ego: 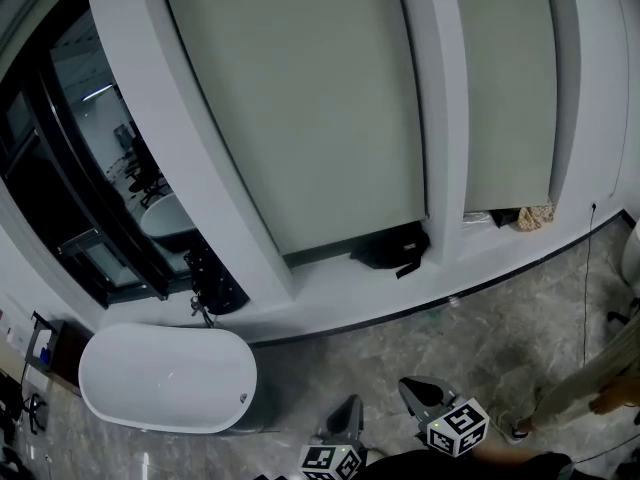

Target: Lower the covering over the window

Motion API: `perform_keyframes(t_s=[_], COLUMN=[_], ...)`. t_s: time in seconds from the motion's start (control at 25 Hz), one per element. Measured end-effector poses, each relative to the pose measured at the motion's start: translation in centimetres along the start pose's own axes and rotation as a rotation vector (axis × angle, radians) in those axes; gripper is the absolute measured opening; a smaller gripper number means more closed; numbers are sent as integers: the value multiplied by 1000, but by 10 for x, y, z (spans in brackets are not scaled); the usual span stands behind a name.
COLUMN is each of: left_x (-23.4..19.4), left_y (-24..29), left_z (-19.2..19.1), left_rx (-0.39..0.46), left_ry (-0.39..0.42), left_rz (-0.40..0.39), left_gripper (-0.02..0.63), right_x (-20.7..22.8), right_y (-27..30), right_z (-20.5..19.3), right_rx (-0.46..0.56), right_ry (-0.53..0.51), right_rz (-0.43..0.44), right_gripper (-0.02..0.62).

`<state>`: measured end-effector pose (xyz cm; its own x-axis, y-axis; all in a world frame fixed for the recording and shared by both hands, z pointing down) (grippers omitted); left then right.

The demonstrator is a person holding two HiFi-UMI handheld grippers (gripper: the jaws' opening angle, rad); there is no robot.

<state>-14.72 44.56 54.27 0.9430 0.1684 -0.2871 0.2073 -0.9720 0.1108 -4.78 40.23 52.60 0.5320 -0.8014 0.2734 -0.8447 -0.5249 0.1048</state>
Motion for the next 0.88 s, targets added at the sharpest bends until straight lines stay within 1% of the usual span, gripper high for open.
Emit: perform_keyframes(t_s=[0.2,0.36,0.48,0.64,0.88], left_x=[29,42,46,52,55], left_y=[6,5,9,12,14], left_z=[-4,-13,-26,-21,-21], left_rx=[-10,-23,-21,-2,-6], left_ry=[0,0,15,29,25], left_rz=[27,51,35,24,13], left_gripper=[6,6,6,6,6], right_x=[9,15,19,25,23], right_y=[-21,-33,-39,-43,-44], right_z=[0,-5,-4,-3,-1], right_rx=[-16,-26,-26,-27,-22], right_ry=[-3,-5,-10,4,-15], right_rz=[45,69,77,76,75], right_gripper=[8,7,6,6,6])
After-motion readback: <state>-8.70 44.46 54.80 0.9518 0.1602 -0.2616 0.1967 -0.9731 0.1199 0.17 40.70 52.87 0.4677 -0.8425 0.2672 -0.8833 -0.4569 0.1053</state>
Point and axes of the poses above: the fingertips, and each gripper's own axes: y forward along the fingers, x to its right, z out of its top, the point moved 1 cm from there along -y, backward along the fingers
